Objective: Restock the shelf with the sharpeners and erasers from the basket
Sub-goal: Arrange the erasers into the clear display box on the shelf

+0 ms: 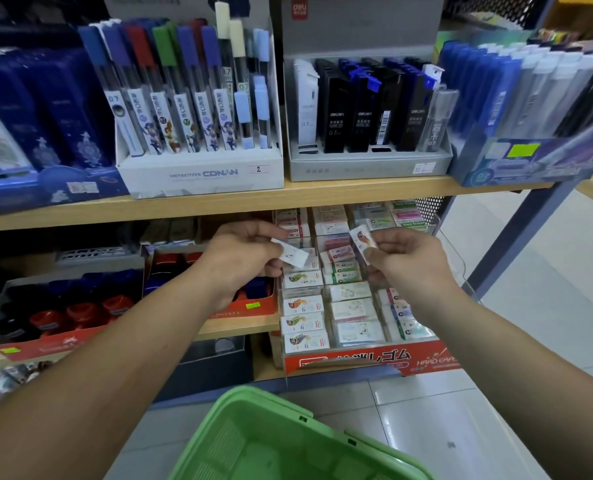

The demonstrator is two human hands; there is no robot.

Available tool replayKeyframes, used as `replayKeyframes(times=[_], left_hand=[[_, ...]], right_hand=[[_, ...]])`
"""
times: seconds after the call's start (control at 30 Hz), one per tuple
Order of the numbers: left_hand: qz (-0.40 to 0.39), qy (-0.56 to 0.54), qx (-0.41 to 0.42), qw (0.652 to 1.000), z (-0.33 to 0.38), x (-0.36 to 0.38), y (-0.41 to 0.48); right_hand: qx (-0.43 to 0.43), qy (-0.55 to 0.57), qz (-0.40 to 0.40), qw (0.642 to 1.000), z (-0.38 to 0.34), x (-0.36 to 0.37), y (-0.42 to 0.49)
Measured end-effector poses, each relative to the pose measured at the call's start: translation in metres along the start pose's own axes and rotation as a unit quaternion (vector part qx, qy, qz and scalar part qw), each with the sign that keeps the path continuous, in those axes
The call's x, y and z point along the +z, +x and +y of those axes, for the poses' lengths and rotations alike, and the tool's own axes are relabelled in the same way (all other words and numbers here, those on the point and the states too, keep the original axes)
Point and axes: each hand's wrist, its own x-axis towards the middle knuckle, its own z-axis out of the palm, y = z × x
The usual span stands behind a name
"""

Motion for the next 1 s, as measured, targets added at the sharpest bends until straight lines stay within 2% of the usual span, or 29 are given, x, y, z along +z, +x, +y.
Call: replayKeyframes(times=[0.1,0.2,0.3,0.47,0.67,0.77,0.83,0.93,1.0], left_hand=[[0.037,0.0,0.008,0.999,0.0,-0.003,0.0],[0.069,0.028,0.025,0.997,-0.003,-0.01,-0.001],[0.084,0.03,0.039,0.995,-0.007,-0.017,-0.005],[0.075,0.035,0.046,0.996,-0.016,-0.024,-0.009],[0.061,0.03,0.039,0.997,-0.024,-0.03,-0.01],[0.057,0.019,0.04,0.997,-0.023,-0.029,-0.013],[0.053,0.004,0.04,0.998,-0.022,-0.029,-0.015],[0.042,-0.017,0.035,0.998,-0.019,-0.027,-0.019],[0.028,-0.027,0.038,0.999,-0.017,-0.026,-0.022]], right_hand=[[0.005,-0.003,-0.049,0.999,-0.009,0.007,0.004],[-0.002,-0.07,-0.102,0.992,-0.019,0.029,0.011],[-0.015,-0.137,-0.119,0.983,-0.025,0.05,0.024],[-0.064,-0.236,-0.113,0.963,-0.016,0.071,0.04],[-0.073,-0.238,-0.142,0.958,-0.015,0.074,0.042],[-0.094,-0.31,-0.143,0.935,-0.012,0.084,0.045],[-0.099,-0.353,-0.118,0.923,-0.011,0.089,0.044],[-0.097,-0.377,-0.055,0.919,-0.018,0.086,0.038],[-0.1,-0.328,-0.073,0.937,-0.026,0.076,0.032]])
